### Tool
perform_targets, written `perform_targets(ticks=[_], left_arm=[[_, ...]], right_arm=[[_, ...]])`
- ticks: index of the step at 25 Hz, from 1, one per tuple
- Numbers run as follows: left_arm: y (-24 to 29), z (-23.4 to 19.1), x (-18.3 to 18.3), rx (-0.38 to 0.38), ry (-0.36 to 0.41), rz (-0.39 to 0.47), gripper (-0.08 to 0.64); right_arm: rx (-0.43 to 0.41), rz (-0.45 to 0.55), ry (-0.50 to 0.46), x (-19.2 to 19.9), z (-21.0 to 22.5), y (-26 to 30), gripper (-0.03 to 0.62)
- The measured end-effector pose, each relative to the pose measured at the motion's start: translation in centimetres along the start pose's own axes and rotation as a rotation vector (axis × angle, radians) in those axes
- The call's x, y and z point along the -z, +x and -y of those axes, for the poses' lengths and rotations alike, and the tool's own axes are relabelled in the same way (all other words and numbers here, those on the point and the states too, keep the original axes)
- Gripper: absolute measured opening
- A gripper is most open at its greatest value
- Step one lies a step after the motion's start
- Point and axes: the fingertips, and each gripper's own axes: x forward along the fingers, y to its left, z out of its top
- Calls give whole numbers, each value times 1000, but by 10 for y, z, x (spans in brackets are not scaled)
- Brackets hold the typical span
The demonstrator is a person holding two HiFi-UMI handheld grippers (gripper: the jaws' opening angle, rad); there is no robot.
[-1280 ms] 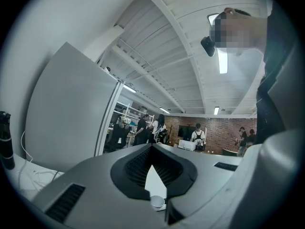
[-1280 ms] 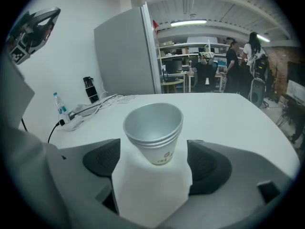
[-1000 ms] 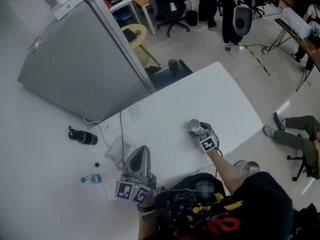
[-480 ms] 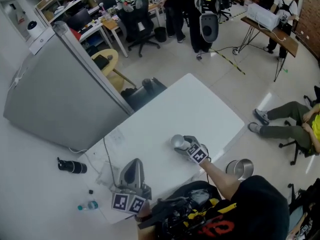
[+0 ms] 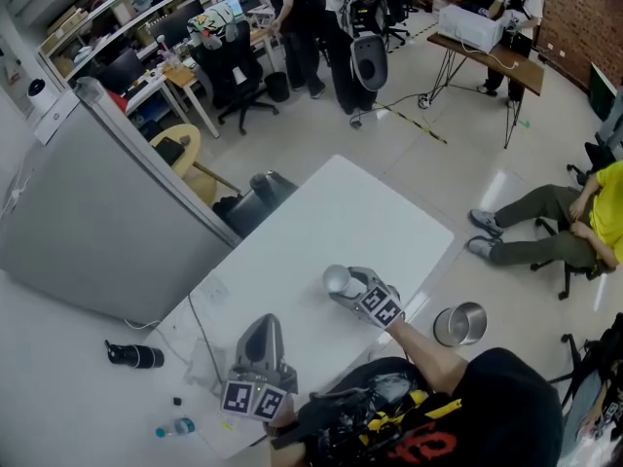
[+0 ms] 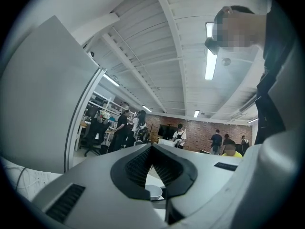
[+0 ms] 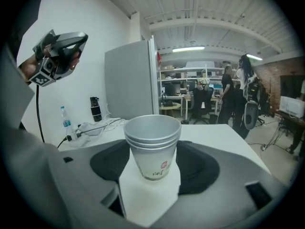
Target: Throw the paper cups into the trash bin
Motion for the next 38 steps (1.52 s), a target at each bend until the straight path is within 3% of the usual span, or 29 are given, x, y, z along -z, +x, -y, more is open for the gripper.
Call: perform_targets(ticks=[5,14,25,38], left_arm=[[5,3,4,42,-29,-6,3],[19,22,22,132,-58,-55,3],[39,37,34,256,-76,-97,3],[89,108,68,516,-93,-198,3]], right_arm=[[2,34,10,-15,-4,-17,321],[81,104,57,-28,7,-62,320],[241,190,86,-50,20,-126,318],[499,269,172,-36,38,-229,318]])
